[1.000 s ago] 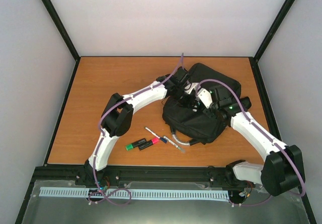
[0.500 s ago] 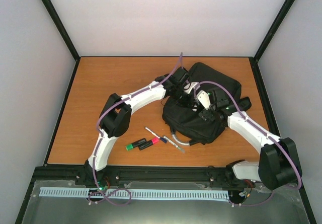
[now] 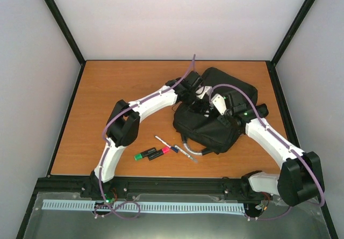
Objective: Pack the student bag
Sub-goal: Place the stationery in the student bag.
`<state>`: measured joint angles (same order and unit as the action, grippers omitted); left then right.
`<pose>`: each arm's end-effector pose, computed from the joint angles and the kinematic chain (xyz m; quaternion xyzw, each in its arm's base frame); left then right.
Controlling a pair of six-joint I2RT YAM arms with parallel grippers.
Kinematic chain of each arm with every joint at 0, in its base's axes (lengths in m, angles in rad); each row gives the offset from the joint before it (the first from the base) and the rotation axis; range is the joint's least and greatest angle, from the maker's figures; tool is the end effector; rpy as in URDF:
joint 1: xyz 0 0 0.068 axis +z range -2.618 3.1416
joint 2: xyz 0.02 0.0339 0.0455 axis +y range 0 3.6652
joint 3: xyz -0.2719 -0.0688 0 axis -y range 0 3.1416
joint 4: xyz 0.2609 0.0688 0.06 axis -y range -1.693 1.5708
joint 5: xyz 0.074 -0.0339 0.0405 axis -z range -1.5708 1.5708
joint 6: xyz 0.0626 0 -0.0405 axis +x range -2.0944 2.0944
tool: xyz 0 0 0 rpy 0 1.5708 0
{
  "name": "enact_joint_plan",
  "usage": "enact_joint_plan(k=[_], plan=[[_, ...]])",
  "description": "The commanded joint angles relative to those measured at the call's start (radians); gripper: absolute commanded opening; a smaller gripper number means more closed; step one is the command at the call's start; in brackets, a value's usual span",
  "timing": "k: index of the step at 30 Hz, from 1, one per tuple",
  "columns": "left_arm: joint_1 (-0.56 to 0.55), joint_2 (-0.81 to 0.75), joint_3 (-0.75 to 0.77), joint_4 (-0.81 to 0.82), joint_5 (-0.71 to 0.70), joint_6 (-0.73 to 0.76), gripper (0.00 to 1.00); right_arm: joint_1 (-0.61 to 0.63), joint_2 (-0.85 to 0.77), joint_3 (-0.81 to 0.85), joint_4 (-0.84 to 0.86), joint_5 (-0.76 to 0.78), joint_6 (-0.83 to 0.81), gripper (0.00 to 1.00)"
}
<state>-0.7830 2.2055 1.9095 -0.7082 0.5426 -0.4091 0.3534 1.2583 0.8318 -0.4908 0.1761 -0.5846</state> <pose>0.3435 -0.3874 0.2061 0.2455 0.8950 -0.3641 0.0784 0.2676 0.0870 0.2112 -0.4012 0.8543 -0.1196 0.3080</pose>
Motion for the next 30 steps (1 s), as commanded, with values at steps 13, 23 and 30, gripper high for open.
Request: enact_joint_plan(k=[13, 23, 30], plan=[[-0.013, -0.222, -0.109, -0.048, -0.191, 0.048, 0.54, 0.006, -0.026, -0.023, 0.014, -0.031, 0.041, 0.03], [-0.047, -0.29, -0.387, 0.229, -0.178, -0.067, 0.08, 0.006, -0.009, -0.036, 0.006, -0.068, 0.045, 0.03], [-0.075, -0.214, -0.436, 0.484, -0.112, -0.176, 0.01, 0.005, -0.005, -0.039, 0.009, -0.077, 0.048, 0.03]])
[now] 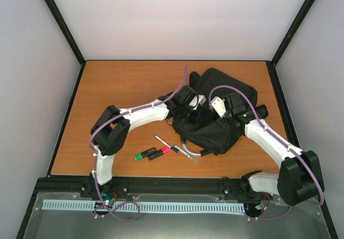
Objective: Pack the student bag
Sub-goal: Place the stationery in the student bag.
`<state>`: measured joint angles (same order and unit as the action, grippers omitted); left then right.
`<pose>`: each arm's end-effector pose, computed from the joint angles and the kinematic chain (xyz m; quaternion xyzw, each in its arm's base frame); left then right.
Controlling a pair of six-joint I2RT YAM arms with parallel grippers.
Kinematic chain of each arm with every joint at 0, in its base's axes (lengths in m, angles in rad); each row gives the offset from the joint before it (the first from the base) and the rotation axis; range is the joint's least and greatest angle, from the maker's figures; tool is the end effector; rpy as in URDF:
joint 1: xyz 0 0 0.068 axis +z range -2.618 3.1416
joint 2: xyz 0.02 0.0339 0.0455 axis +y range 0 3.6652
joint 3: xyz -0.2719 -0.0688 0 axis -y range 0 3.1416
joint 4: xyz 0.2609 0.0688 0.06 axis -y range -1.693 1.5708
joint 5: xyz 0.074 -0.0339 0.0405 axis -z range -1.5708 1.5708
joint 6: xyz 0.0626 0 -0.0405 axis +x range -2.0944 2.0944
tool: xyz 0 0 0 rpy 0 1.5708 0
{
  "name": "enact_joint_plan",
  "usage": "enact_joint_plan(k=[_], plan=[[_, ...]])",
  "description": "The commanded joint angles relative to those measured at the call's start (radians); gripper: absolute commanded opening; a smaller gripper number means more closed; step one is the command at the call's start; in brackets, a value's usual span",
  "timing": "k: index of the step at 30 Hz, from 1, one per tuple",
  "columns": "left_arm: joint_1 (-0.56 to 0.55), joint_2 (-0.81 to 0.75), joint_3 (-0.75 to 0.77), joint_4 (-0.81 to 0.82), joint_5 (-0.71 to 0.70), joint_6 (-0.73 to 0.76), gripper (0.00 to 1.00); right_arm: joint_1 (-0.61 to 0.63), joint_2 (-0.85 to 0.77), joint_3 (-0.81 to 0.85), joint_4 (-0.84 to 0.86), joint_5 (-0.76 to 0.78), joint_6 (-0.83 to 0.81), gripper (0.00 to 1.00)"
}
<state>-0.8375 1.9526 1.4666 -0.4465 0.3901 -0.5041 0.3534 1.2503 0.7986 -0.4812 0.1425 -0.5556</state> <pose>0.2893 -0.3567 0.1911 0.2145 0.9085 -0.3355 0.1267 0.2622 0.0873 0.2024 -0.3958 0.8608 -0.0988 0.3044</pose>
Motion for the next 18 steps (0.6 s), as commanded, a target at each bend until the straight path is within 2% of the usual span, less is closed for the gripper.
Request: enact_joint_plan(k=[1, 3, 5, 13, 18], plan=[[-0.025, 0.046, -0.008, 0.284, 0.048, -0.098, 0.01, 0.006, 0.002, -0.006, 0.0, -0.046, 0.018, 0.03], [-0.032, 0.054, -0.057, 0.443, 0.069, -0.153, 0.01, 0.004, -0.002, -0.006, 0.0, -0.053, 0.019, 0.03], [-0.034, 0.084, -0.058, 0.532, 0.084, -0.201, 0.01, 0.006, -0.007, -0.007, 0.001, -0.063, 0.021, 0.03], [-0.042, 0.228, 0.033, 0.666, 0.142, -0.329, 0.01, 0.005, -0.005, -0.007, 0.003, -0.077, 0.024, 0.03], [-0.051, 0.201, 0.026, 0.674, 0.175, -0.331, 0.01, 0.005, 0.001, -0.009, 0.005, -0.071, 0.022, 0.03]])
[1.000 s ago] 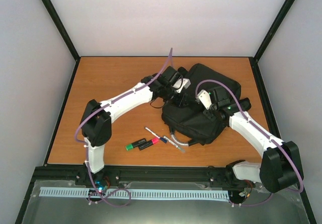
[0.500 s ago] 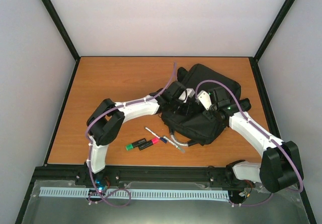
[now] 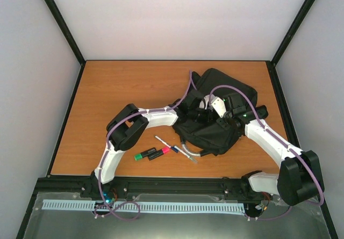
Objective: Pack the student bag
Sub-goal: Place the stationery in the student bag, then pick up the stationery from the center of the board.
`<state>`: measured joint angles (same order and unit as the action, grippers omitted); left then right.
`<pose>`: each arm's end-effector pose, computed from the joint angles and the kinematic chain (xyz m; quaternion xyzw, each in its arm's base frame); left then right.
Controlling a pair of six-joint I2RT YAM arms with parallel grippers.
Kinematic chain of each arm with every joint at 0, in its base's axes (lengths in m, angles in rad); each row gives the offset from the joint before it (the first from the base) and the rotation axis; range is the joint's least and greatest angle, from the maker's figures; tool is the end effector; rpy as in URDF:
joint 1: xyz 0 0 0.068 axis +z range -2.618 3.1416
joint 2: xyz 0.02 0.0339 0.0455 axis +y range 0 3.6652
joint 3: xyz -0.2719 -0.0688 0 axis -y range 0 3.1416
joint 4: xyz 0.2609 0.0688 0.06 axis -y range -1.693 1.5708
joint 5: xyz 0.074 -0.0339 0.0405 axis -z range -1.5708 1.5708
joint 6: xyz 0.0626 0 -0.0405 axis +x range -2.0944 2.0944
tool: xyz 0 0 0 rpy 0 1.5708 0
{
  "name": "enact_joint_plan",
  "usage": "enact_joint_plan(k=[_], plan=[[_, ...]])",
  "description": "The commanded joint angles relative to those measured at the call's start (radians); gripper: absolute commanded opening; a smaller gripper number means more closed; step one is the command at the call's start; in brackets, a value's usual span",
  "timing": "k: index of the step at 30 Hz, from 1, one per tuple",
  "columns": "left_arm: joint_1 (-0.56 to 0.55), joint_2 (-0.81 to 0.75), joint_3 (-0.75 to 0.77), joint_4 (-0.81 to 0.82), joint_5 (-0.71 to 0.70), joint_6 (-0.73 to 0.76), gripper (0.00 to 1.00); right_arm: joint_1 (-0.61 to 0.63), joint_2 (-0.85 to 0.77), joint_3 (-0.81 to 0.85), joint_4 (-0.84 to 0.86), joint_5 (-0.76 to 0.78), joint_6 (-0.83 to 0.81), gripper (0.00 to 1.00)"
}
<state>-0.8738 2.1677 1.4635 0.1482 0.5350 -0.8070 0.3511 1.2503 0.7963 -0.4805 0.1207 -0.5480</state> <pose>0.3088 -0.4185 0.1477 0.1565 0.8382 -0.5032 0.1406 0.2618 0.0879 0.2016 -0.3950 0.8621 -0.0877 0.3051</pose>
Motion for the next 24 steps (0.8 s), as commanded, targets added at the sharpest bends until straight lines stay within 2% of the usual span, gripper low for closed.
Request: enact_joint_plan(k=[1, 9, 17, 20, 24], plan=[[-0.015, -0.037, 0.014, 0.076, 0.032, -0.02, 0.01, 0.008, 0.002, -0.008, 0.005, -0.049, 0.014, 0.03], [-0.015, -0.241, -0.13, -0.086, -0.053, 0.066, 0.03, 0.007, 0.003, -0.006, 0.004, -0.05, 0.013, 0.03], [-0.014, -0.427, -0.278, -0.339, -0.141, 0.166, 0.1, 0.008, 0.014, -0.005, -0.003, -0.057, 0.005, 0.03], [-0.015, -0.495, -0.325, -0.436, -0.2, 0.209, 0.16, 0.007, 0.021, -0.005, -0.005, -0.059, 0.003, 0.03], [-0.015, -0.564, -0.373, -0.553, -0.29, 0.268, 0.31, 0.007, 0.023, -0.002, -0.009, -0.054, -0.003, 0.03]])
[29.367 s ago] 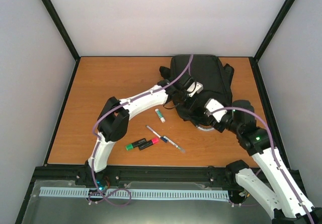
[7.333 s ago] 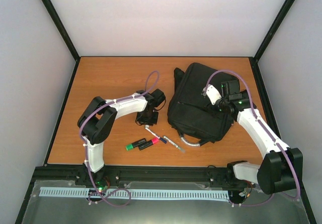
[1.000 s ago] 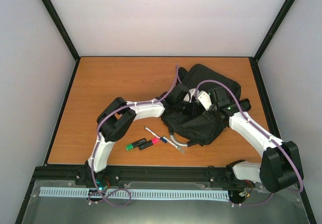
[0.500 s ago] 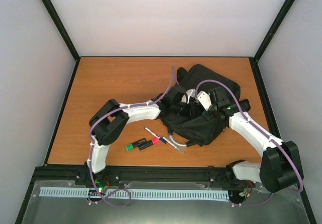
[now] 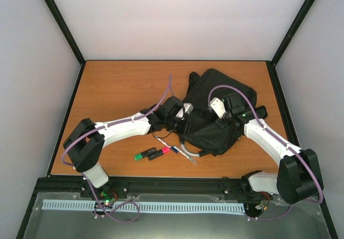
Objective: Pack the student bag
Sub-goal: Pick up the stationery from the center of the board.
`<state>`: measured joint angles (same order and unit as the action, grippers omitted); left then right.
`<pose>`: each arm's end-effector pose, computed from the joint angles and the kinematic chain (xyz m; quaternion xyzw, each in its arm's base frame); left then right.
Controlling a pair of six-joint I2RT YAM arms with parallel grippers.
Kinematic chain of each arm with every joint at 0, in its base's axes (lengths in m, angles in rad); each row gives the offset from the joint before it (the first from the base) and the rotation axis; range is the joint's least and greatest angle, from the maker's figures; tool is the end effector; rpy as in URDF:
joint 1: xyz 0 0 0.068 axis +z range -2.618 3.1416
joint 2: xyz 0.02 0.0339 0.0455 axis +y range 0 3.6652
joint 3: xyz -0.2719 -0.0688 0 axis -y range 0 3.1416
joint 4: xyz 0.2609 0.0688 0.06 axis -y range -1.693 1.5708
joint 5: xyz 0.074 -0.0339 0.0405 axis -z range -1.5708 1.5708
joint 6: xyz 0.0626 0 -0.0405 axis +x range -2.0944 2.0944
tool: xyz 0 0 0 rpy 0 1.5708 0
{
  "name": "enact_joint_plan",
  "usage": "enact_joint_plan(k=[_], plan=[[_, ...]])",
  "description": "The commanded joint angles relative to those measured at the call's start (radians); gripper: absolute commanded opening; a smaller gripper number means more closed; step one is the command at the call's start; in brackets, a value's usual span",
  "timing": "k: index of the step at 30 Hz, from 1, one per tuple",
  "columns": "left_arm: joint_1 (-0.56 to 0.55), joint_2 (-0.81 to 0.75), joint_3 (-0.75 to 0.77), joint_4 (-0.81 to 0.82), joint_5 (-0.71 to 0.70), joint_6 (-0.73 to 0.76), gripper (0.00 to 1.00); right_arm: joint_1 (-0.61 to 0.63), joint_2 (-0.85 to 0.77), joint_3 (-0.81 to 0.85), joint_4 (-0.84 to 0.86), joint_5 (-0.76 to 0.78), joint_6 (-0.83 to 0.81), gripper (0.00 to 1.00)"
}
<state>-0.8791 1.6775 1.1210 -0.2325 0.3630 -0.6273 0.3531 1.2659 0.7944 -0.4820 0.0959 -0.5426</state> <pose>0.2352 -0.3188 0.2029 0.1824 0.8935 -0.3781 0.1592 0.2620 0.0902 0.1967 -0.3990 0.8641 -0.0742 0.2977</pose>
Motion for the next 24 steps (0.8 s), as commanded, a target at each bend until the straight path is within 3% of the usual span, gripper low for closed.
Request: enact_joint_plan(k=[1, 6, 15, 24], plan=[[-0.01, -0.083, -0.034, -0.207, -0.147, 0.1, 0.32, 0.005, 0.006, -0.001, -0.007, -0.026, -0.011, 0.03], [-0.009, -0.097, -0.054, -0.373, -0.288, 0.127, 0.37, 0.006, 0.004, -0.003, -0.013, -0.029, -0.014, 0.03], [-0.009, -0.085, -0.089, -0.455, -0.336, 0.073, 0.5, 0.005, 0.0, -0.003, -0.019, -0.042, -0.017, 0.03], [-0.035, -0.093, -0.129, -0.262, -0.148, 0.039, 0.46, 0.006, 0.006, -0.003, -0.018, -0.042, -0.019, 0.04]])
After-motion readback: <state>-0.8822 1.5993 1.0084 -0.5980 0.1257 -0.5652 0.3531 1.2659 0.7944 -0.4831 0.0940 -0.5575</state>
